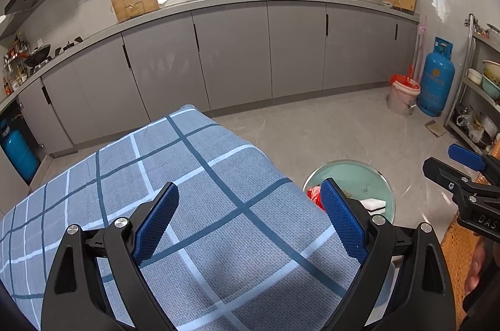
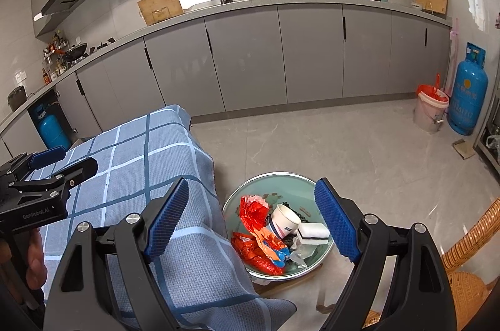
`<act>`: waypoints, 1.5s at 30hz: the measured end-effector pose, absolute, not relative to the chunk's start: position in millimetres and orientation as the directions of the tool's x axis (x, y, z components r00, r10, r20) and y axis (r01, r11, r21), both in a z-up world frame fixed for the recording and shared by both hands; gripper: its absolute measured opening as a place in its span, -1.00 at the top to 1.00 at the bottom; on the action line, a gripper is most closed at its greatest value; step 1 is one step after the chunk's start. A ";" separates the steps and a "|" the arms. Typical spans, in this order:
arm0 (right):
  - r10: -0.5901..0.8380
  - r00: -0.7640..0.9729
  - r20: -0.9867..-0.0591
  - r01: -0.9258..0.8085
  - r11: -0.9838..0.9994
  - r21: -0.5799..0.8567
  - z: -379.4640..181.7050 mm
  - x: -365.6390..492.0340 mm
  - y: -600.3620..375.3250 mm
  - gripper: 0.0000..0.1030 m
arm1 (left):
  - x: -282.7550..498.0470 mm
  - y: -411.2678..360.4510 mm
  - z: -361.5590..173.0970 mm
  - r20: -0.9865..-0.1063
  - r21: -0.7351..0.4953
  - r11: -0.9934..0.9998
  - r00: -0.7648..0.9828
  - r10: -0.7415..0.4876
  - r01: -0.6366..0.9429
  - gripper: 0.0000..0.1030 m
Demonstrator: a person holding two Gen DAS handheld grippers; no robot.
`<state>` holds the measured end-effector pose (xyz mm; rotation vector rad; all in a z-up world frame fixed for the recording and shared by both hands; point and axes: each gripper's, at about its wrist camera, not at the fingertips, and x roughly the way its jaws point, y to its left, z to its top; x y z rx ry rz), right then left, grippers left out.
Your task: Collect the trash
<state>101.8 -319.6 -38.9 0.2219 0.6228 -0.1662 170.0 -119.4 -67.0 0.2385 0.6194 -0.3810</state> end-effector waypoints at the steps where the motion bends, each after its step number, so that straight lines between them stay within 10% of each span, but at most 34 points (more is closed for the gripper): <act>1: -0.087 0.800 -0.593 0.220 0.963 0.156 -39.0 101.8 -319.5 -0.60 | 170.4 -119.4 -66.8 -0.604 0.103 0.904 0.748 -0.274 0.415 -0.76; 45: -0.090 0.806 -0.585 0.217 0.964 0.151 -40.5 98.7 -318.5 -0.61 | 168.8 -118.6 -68.7 -0.594 0.151 0.906 0.769 -0.236 0.395 -0.89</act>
